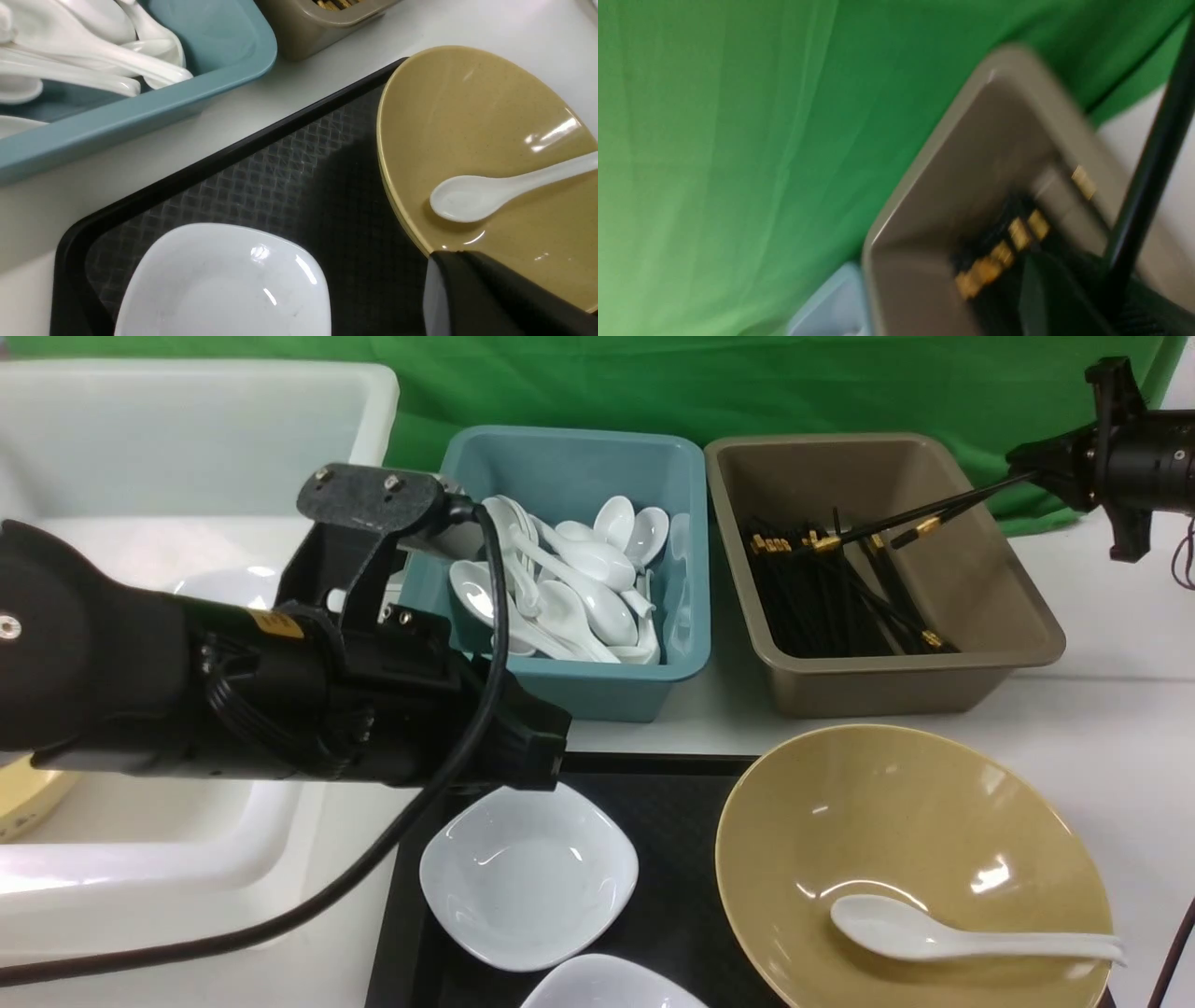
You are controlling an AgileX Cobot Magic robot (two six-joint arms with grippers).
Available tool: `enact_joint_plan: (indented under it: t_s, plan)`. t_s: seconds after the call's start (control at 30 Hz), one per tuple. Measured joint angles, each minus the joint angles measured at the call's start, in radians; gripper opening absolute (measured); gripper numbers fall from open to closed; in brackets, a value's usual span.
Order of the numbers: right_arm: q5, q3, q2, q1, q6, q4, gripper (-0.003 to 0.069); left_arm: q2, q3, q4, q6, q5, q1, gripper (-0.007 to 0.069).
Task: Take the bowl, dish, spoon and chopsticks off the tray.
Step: Use the right arm to put the chopsticks into the small storage box on the right
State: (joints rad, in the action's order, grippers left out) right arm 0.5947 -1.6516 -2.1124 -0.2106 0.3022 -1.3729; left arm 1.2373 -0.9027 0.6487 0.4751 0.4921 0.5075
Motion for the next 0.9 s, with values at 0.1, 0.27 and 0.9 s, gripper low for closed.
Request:
enact_joint_plan:
  t_s: [0.1, 0.27, 0.9]
  plan:
    - [-0.078, 0.0, 0.0, 0.013, 0.082, 0.005, 0.0019, 0.0, 0.0, -0.017, 0.0, 0.001, 0.0, -0.0006]
    - [-0.166, 0.0, 0.0, 0.06, 0.195, 0.029, 0.0019, 0.0, 0.0, -0.023, -0.007, -0.012, 0.0, -0.0006]
    - [-0.293, 0.0, -0.002, 0.279, 0.429, 0.237, 0.053, 0.0, 0.0, -0.033, -0.054, -0.018, 0.0, -0.0006]
